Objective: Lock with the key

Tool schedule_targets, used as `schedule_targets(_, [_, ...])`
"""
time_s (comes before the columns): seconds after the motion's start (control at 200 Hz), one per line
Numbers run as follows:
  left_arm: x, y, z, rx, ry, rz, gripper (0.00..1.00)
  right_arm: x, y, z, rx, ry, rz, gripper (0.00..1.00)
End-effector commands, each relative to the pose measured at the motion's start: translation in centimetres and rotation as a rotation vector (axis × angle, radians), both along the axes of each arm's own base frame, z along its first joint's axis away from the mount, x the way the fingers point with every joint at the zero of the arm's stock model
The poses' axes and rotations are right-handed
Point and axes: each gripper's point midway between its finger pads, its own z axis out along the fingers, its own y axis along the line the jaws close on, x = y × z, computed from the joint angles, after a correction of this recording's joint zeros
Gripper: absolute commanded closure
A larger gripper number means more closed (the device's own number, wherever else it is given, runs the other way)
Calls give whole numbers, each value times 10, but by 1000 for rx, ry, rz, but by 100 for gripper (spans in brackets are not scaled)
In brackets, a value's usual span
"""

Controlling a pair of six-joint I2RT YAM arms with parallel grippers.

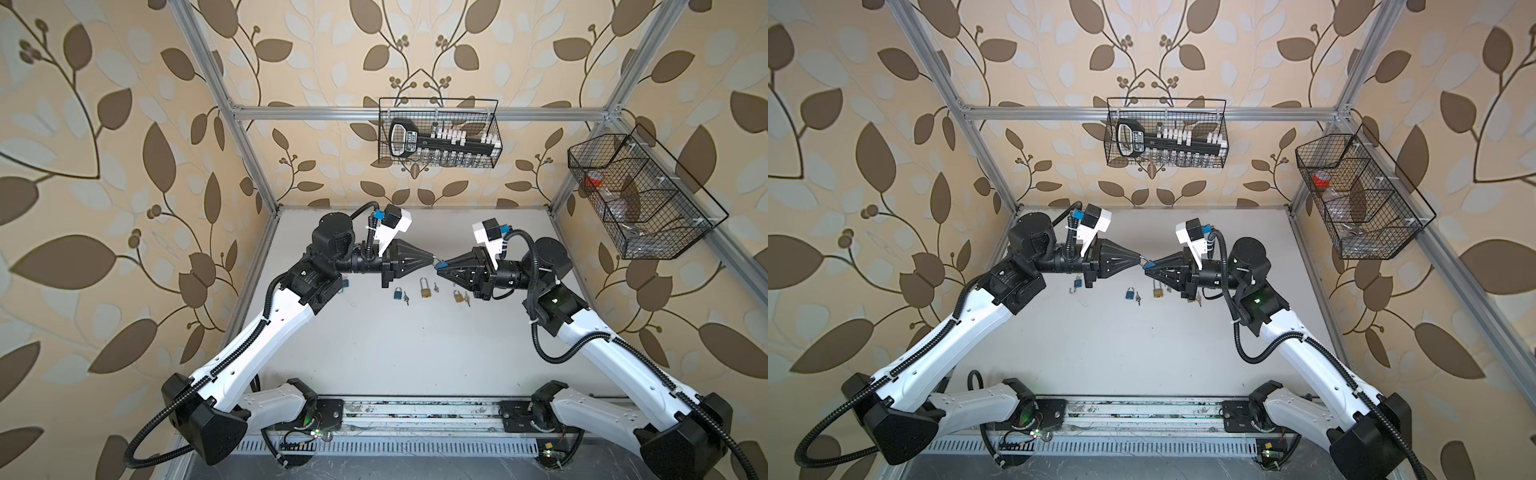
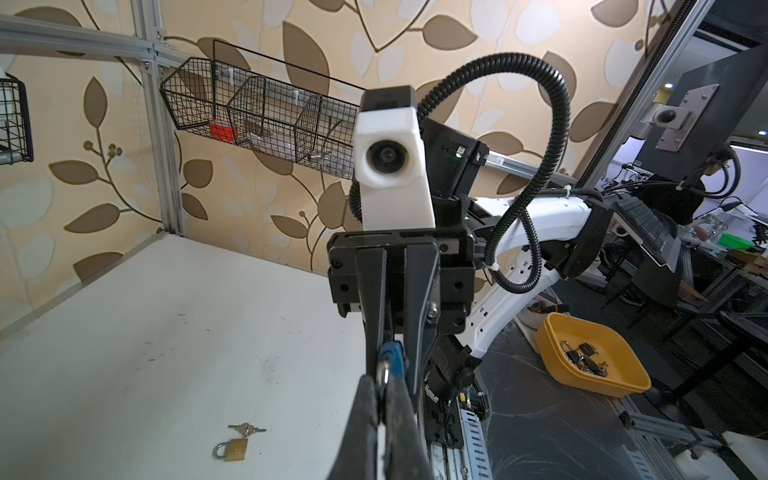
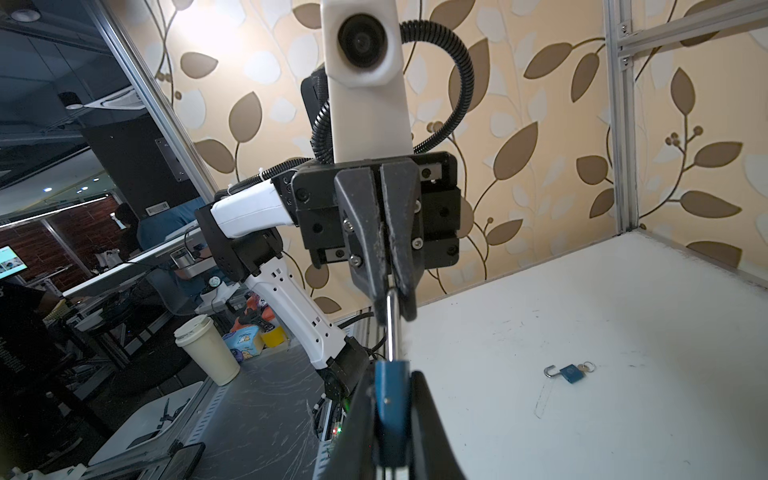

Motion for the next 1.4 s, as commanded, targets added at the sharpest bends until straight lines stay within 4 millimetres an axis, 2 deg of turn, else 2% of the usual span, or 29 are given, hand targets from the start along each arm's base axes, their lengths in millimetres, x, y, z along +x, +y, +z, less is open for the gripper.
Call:
schedule_targets(0.0, [-9, 4, -2, 0, 26, -47, 100, -2, -10, 27, 72, -94, -45, 100])
schedule_targets(0.25, [-8, 6, -10, 2, 42, -22, 100, -2, -22, 41, 139, -124, -107, 100])
schedule_targets(0.526, [-6, 4, -18, -10, 72, -23, 100, -6, -27, 52, 184, -137, -114, 100])
schedule_targets(0.681, [-7, 5, -16, -15, 69, -20, 100, -6, -23, 48, 171, -118, -85, 100])
schedule_targets(0.786, [-7, 7, -8, -27, 48, 0, 100, -2, -19, 39, 133, -93, -73, 100])
schedule_targets(0.876, [-5, 12, 1, -43, 15, 45, 73, 0, -17, 33, 99, -76, -78, 100])
schedule_targets(0.956, [-1, 16, 4, -53, -12, 101, 61, 0, -15, 30, 81, -60, -61, 100])
schedule_targets(1.206, [-2, 16, 4, -40, -26, 97, 50, -2, -8, 18, 11, -33, 3, 100])
schedule_targets(1.397, [-8, 10, 2, -30, -8, 9, 50, -3, -6, 17, 3, -27, 18, 100])
